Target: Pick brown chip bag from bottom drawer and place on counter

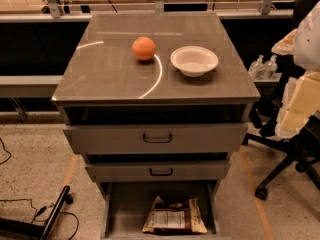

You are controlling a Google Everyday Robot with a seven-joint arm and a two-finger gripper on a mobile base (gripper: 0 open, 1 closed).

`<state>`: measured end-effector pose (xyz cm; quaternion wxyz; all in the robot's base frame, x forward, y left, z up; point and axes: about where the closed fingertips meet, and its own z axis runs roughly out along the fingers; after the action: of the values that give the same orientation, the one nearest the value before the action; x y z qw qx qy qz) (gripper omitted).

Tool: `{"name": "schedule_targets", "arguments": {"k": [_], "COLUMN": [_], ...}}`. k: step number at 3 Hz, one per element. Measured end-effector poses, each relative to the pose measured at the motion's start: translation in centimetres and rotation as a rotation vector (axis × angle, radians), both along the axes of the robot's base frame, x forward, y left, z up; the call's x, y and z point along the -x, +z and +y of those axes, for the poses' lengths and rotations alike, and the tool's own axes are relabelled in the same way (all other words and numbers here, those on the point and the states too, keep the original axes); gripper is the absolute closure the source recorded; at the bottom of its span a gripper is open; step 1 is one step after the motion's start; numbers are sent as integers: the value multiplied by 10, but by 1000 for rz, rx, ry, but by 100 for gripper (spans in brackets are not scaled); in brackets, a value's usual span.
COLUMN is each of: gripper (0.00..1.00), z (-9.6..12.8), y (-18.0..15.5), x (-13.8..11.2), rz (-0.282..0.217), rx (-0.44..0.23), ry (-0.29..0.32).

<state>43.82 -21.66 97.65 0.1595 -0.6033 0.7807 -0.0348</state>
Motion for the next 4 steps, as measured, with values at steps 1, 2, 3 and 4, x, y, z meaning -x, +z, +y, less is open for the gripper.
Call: {"name": "schedule_targets", "arguments": {"k": [1, 2, 3, 4], "gripper": [0, 0, 0, 0], "z": [0, 0, -6, -8], "y": [1, -25, -95, -141], "x": [0, 4, 22, 33], "rz": [-6, -9, -23, -68], "rx": [0, -26, -143, -200], "ry": [-1, -9, -10, -20]}}
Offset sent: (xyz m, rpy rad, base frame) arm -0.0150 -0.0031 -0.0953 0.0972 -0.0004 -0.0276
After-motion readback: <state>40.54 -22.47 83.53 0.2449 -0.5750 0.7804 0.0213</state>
